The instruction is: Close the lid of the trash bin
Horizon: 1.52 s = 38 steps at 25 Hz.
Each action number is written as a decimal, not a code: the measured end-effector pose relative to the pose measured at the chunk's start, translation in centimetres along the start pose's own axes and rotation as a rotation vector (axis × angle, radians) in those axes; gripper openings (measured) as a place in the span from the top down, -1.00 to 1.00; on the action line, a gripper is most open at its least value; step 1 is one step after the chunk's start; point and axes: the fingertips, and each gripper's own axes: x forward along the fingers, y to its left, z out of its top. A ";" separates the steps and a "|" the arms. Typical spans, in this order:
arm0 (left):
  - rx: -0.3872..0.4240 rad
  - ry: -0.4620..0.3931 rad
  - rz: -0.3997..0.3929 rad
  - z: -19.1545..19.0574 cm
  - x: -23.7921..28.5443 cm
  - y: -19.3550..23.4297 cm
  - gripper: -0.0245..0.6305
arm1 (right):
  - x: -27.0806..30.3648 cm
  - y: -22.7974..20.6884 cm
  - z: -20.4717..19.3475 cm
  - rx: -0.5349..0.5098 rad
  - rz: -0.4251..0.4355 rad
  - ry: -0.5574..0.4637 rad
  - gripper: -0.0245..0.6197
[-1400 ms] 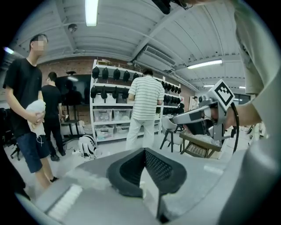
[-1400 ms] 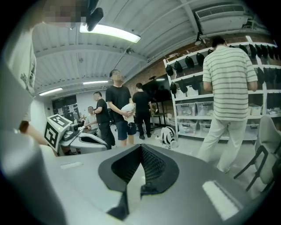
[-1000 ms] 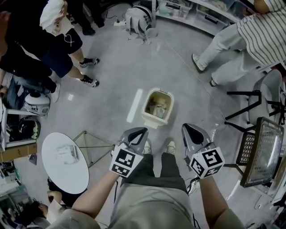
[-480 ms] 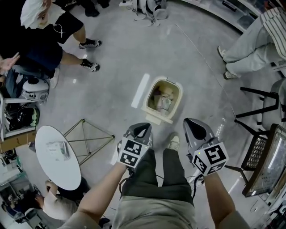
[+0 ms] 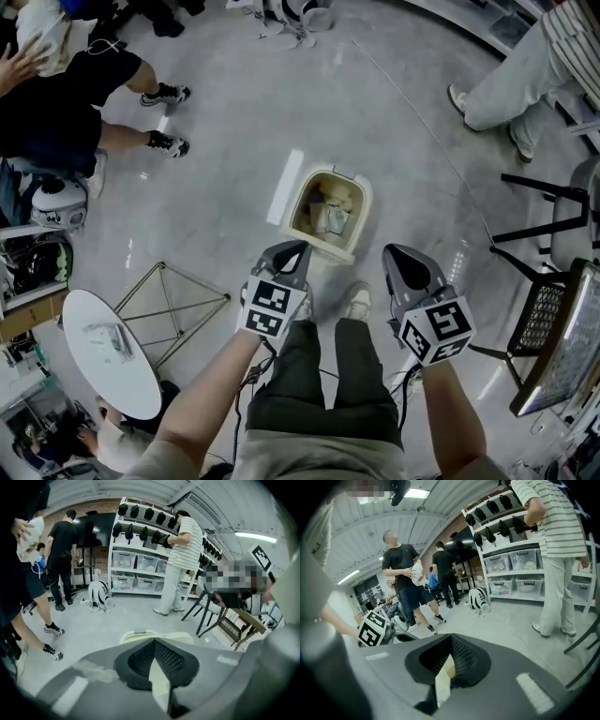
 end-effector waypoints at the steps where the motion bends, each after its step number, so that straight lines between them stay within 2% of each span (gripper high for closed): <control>1: 0.007 -0.007 -0.003 0.5 0.7 0.2 0.92 | 0.2 -0.7 0.0 0.001 -0.006 0.001 0.91; 8: -0.013 -0.048 -0.015 1.2 6.8 2.3 0.92 | 3.1 -5.2 -0.9 0.007 -0.042 -0.013 0.91; 12: 0.036 -0.094 0.020 1.7 9.9 3.3 0.92 | 5.1 -7.3 -2.4 0.029 -0.054 -0.021 0.91; 16: 0.037 -0.034 0.026 -0.5 13.5 4.3 0.92 | 6.8 -9.0 -4.6 0.045 -0.057 -0.015 0.91; 20: 0.033 -0.038 0.025 -2.3 15.7 5.0 0.92 | 8.2 -10.3 -6.9 0.065 -0.061 -0.013 0.91; 27: -0.071 0.088 0.052 -6.2 19.4 5.9 0.92 | 9.7 -11.6 -10.4 0.087 -0.060 -0.013 0.91; 34: -0.013 0.185 0.053 -8.3 21.3 6.1 0.92 | 9.0 -11.8 -12.3 0.079 -0.058 0.000 0.91; 38: -0.092 0.233 0.036 -8.2 20.8 5.8 0.92 | 7.7 -11.4 -12.1 0.089 -0.066 0.002 0.91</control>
